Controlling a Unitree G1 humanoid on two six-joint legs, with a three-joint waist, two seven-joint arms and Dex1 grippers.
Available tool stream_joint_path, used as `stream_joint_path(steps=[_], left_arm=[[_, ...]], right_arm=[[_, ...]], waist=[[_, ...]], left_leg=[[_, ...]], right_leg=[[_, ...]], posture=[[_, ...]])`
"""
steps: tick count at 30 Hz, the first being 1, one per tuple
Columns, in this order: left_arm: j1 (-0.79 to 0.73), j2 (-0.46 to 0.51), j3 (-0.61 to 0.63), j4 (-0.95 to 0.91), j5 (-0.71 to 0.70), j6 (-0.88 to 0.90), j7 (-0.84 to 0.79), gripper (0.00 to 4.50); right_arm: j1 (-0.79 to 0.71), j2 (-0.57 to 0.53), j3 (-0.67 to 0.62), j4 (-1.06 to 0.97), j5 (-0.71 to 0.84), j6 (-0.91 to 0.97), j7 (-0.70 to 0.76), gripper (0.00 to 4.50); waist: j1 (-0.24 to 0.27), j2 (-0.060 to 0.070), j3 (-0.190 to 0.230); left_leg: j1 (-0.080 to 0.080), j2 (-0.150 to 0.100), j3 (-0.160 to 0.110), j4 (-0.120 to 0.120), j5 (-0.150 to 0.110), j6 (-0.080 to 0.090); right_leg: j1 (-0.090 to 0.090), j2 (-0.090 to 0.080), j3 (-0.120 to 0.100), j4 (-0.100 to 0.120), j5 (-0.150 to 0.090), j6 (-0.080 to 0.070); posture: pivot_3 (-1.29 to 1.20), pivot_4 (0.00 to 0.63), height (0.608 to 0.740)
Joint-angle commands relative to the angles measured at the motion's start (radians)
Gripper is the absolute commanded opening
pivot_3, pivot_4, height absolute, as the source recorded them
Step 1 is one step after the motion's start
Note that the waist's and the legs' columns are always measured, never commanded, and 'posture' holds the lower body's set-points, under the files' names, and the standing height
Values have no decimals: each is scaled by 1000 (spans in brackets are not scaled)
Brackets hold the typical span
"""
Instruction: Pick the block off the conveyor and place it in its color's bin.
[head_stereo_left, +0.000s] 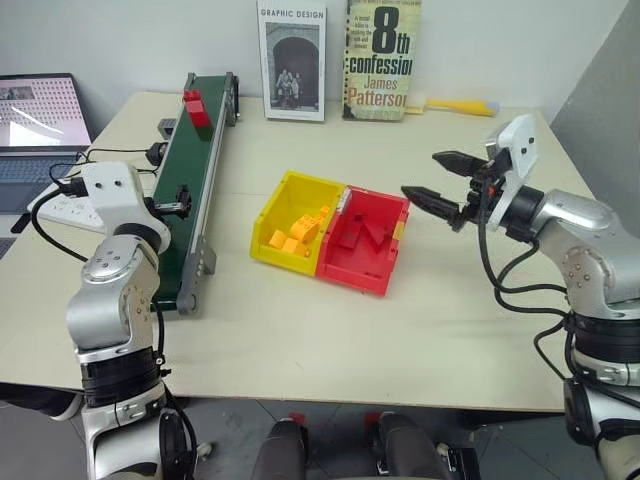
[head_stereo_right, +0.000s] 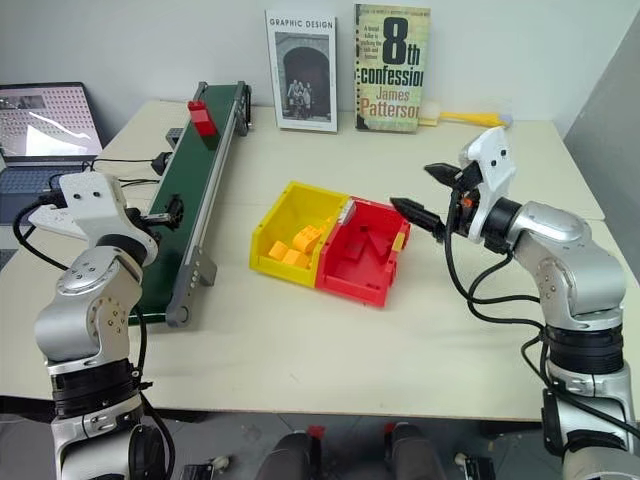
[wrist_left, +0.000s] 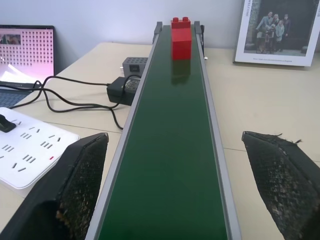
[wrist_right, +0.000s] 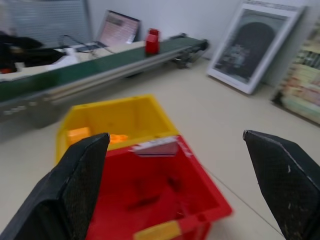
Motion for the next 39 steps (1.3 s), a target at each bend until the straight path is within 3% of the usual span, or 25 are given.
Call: stream_joint_path(steps=[1, 39], left_arm=[[-44, 28, -9, 22, 14, -39, -12, 4479], [-105, 9, -16, 177, 19, -83, 22, 4479]], right_arm=[[-81, -19, 2, 1, 41, 3, 57, 4500], [-94, -53, 10, -79, 138, 91, 60, 4500]], waist=[[0, 0, 0], [1, 0, 0]], left_leg=[[0, 0, 0, 0, 0, 0], [-1, 0, -1, 0, 0, 0]], right_leg=[[0, 0, 0, 0, 0, 0], [-1, -1, 0, 0, 0, 0]], posture=[[0, 150, 740], [0, 150, 740]])
